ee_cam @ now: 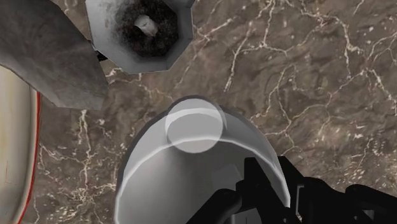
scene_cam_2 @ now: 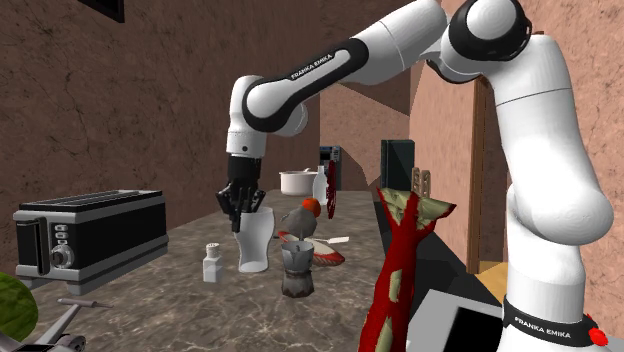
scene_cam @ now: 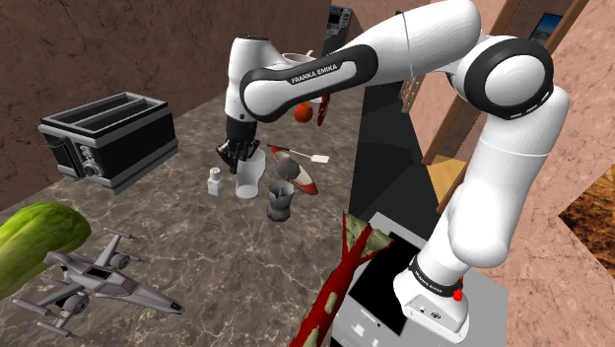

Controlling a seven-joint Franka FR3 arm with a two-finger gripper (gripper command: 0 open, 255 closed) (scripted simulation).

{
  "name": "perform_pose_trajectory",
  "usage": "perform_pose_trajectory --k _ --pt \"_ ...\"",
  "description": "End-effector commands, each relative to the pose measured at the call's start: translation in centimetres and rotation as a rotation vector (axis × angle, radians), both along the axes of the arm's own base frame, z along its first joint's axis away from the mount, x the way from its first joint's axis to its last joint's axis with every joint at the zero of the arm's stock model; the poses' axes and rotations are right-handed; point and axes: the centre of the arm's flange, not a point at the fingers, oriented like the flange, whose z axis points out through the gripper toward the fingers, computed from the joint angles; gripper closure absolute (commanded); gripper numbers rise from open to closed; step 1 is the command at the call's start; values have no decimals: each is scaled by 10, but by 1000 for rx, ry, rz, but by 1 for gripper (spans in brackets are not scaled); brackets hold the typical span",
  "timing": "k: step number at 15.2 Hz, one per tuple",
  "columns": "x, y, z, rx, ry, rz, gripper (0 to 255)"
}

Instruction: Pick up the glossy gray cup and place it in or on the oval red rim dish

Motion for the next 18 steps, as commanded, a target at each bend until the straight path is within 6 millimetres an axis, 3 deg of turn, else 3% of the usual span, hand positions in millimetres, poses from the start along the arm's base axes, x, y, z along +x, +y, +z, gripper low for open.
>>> perform_pose_trajectory --k 1,14,18 --pt "0 1 10 0 0 0 255" --pt "0 1 79 0 0 0 255" --pt "0 -50 90 0 0 0 255"
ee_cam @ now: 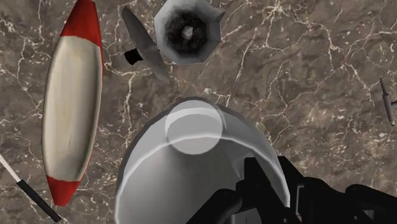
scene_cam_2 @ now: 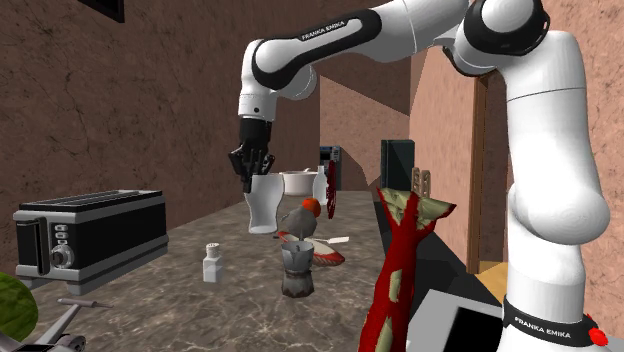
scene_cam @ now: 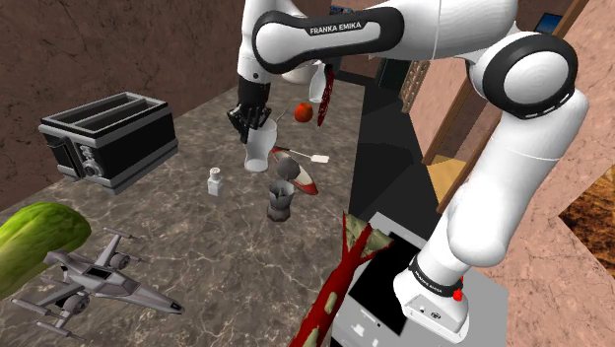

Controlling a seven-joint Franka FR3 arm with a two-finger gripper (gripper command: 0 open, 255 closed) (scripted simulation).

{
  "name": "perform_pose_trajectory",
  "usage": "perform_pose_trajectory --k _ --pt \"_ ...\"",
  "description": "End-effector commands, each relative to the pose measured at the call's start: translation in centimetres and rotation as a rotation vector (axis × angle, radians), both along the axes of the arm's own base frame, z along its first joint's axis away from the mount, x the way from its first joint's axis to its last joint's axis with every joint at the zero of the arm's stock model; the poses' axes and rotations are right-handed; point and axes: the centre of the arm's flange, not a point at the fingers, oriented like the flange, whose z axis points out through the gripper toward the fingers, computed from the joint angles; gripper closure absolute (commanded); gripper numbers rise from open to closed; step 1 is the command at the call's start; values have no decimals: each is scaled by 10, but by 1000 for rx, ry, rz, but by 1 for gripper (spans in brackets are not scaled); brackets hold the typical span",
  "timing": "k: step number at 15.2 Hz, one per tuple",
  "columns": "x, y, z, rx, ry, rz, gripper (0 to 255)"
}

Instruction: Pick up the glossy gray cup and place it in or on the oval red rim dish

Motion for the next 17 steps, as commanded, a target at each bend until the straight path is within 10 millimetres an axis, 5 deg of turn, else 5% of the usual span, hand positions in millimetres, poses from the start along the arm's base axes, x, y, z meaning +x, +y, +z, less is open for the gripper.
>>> perform_pose_trajectory --k 1,13,17 --pt "-1 -26 5 0 0 1 255" --pt "0 -181 38 0 0 1 255" --pt "0 -184 22 0 0 1 255"
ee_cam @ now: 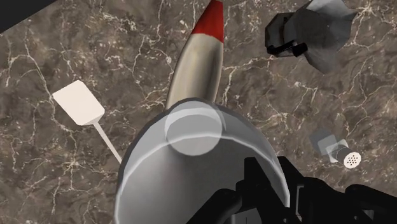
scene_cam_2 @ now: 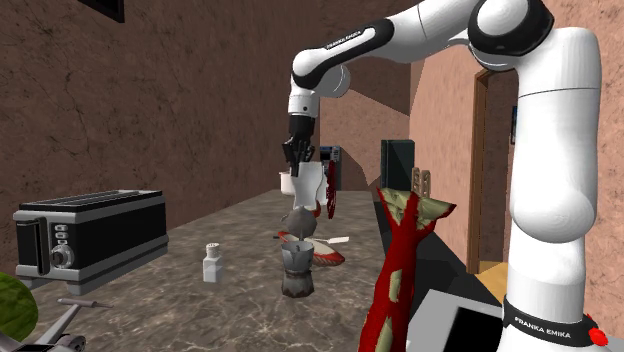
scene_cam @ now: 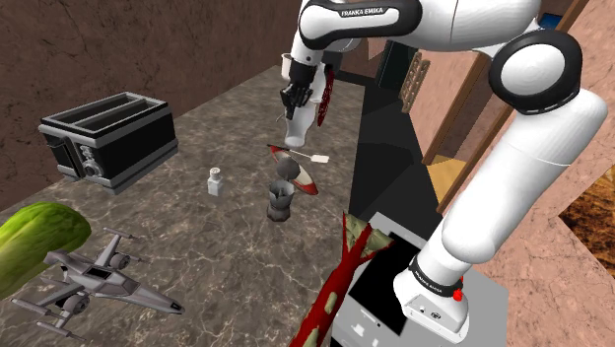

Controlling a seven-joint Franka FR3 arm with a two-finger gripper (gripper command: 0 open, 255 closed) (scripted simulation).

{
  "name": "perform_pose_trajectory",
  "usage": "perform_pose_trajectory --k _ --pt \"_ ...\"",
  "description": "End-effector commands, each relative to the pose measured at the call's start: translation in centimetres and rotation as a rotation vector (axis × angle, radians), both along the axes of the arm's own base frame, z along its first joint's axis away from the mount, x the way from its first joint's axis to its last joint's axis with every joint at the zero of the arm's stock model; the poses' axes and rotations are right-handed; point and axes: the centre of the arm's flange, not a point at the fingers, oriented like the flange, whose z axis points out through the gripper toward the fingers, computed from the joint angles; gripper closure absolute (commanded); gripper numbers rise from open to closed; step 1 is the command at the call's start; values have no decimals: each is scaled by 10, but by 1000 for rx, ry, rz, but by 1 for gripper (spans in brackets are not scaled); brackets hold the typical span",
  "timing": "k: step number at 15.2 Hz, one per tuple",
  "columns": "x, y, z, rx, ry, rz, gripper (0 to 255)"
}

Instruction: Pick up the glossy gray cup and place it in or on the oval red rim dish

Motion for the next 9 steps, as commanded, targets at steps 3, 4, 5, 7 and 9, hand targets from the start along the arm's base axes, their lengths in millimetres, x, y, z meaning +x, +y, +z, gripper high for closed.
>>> perform_pose_trajectory --k 3,4,5,7,9 --pt "1 0 -21 0 -1 1 255" --pt "1 0 -26 0 -1 1 255" --pt "1 0 -31 0 -1 1 255" --pt "1 0 -42 0 -1 1 255" --pt "1 0 -52 0 -1 1 255"
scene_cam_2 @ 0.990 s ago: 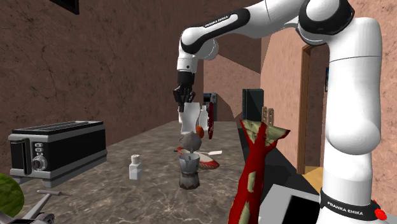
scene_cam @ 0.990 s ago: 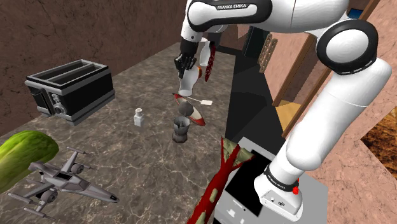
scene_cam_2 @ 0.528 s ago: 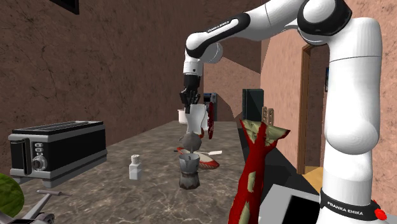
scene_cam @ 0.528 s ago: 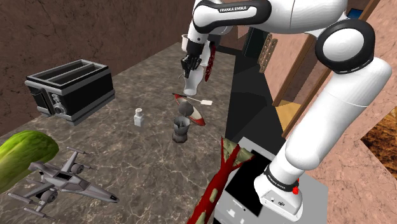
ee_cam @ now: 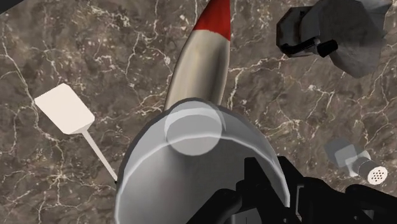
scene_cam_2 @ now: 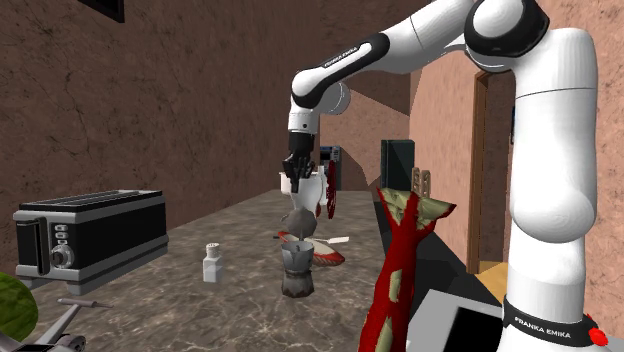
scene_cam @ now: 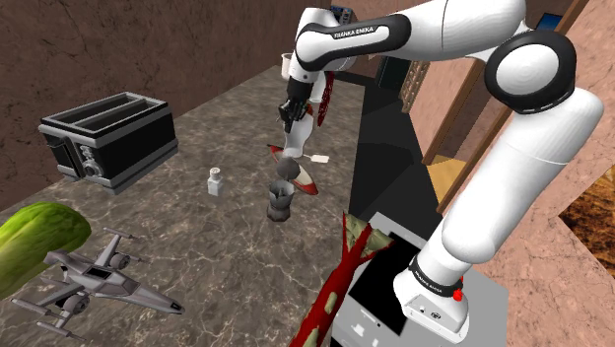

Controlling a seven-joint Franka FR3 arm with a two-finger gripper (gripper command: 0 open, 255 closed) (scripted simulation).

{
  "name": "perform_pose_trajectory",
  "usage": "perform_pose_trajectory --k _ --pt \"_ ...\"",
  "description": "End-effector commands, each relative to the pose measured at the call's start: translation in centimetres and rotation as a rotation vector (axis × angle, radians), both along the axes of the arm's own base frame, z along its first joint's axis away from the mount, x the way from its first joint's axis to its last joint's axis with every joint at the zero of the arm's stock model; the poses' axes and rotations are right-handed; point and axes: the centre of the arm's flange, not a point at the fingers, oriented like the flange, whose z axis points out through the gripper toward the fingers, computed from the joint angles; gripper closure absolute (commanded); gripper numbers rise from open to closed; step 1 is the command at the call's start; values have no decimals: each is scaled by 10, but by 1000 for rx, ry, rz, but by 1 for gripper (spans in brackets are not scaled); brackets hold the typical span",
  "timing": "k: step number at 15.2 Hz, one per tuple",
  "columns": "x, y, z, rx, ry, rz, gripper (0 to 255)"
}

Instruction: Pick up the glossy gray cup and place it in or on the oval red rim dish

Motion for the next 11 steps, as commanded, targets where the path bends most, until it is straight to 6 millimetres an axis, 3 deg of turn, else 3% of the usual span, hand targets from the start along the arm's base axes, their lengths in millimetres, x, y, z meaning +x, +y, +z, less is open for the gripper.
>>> perform_pose_trajectory --k 1,11 --pt "0 0 -10 0 -1 0 255" --pt "0 0 -58 0 -1 0 255"
